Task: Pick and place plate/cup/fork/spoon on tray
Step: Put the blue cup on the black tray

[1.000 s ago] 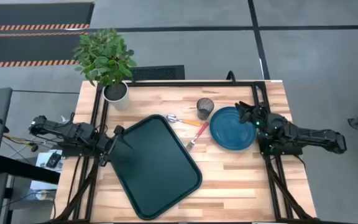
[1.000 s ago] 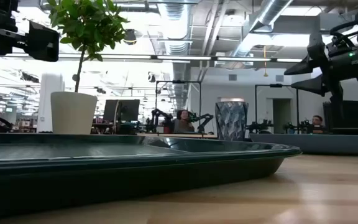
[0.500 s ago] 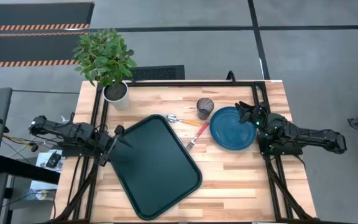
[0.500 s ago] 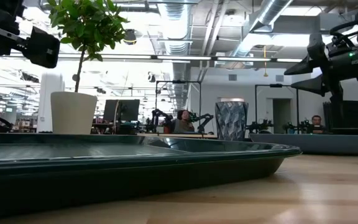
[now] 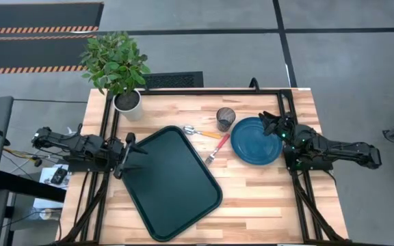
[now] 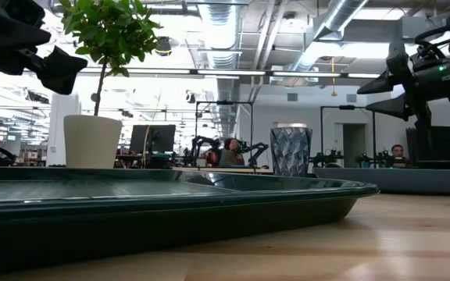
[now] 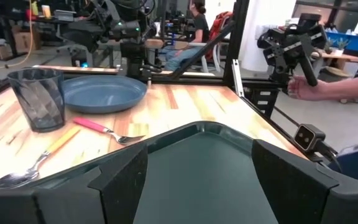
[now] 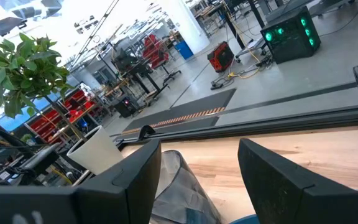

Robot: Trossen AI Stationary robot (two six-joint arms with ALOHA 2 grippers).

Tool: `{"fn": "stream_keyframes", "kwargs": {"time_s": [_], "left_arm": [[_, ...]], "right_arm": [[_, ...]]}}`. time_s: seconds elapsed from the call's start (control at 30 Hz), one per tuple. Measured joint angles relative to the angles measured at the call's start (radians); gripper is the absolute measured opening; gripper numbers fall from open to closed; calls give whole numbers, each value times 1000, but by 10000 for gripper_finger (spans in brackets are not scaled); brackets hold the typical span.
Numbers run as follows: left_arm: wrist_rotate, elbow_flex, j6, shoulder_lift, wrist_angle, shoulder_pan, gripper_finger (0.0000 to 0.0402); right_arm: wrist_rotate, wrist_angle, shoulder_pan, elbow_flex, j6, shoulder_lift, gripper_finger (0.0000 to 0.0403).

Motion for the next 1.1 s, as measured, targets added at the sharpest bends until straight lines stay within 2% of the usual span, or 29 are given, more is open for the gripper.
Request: {"fn": "stream_keyframes", "kwargs": {"time_s": [0.2,0.33,0.6,0.77,0.93,1.1], "left_arm": [[-2,0,2,0,0,0,277],[-5,0,16,0,7,0,277],[-12,-2,-127,0,142,0,277],[-123,-1,-77,0,223,0,277],[-277,-1,-102,0,204,0,277],[-381,0,-47,0,207,0,277]], "right_arm": [[1,8,0,0,2,0,240],[2,81,-7,-2,36,1,240],[2,157,-7,-2,80,0,240],[2,164,-12,-2,101,0,240],[75,115,-38,-2,64,0,240],[80,36,-58,-2,76,0,240]]}}
